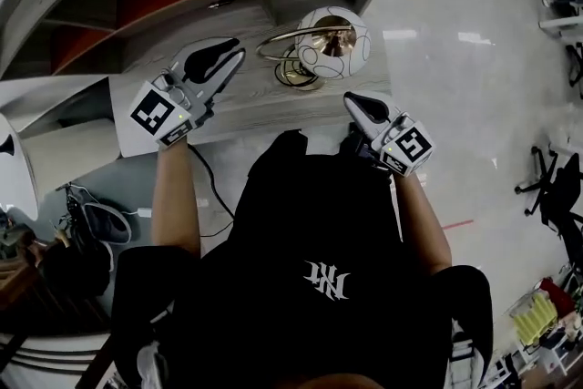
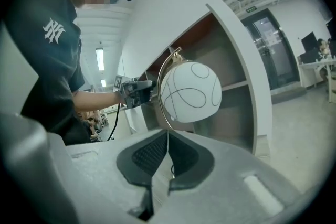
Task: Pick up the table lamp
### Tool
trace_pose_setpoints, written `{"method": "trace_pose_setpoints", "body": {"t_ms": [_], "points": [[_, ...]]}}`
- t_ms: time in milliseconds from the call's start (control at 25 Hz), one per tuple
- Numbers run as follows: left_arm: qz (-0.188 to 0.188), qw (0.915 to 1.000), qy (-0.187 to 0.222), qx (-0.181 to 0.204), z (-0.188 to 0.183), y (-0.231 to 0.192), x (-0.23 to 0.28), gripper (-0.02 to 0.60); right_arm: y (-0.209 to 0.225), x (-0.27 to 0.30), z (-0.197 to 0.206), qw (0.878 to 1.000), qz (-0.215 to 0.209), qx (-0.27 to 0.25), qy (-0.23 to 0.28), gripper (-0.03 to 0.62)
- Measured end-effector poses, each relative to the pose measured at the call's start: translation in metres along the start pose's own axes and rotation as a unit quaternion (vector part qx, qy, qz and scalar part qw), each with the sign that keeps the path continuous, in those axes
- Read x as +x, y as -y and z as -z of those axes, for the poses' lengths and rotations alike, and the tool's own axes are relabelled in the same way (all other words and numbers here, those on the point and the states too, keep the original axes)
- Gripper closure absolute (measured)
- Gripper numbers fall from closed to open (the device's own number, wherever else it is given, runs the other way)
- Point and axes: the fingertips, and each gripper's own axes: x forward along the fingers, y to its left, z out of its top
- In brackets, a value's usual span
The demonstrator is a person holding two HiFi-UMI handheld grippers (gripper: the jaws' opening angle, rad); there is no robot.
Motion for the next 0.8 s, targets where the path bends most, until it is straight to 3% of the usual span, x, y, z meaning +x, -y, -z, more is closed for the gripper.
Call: {"method": "trace_pose_setpoints", "body": {"t_ms": [240,440,600,800], "points": [[0.097,0.9951,-0.016,0.005,0.005,0.01,0.027,0.472,-0.022,0.024,0.001,0.999,0.036,-0.017,0.006,0.565],[0.156,0.9875,-0.025,0.01,0.013,0.018,0.038,0.431,-0.044,0.047,-0.002,0.999,0.051,-0.012,0.005,0.565],[0.184,0.9824,-0.028,0.01,0.023,0.026,0.043,0.436,-0.048,0.066,0.006,0.998,0.058,-0.034,0.004,0.563],[0.193,0.9809,-0.024,0.01,0.023,0.027,0.044,0.449,-0.047,0.096,0.006,0.996,0.072,-0.044,0.0,0.534]]}}
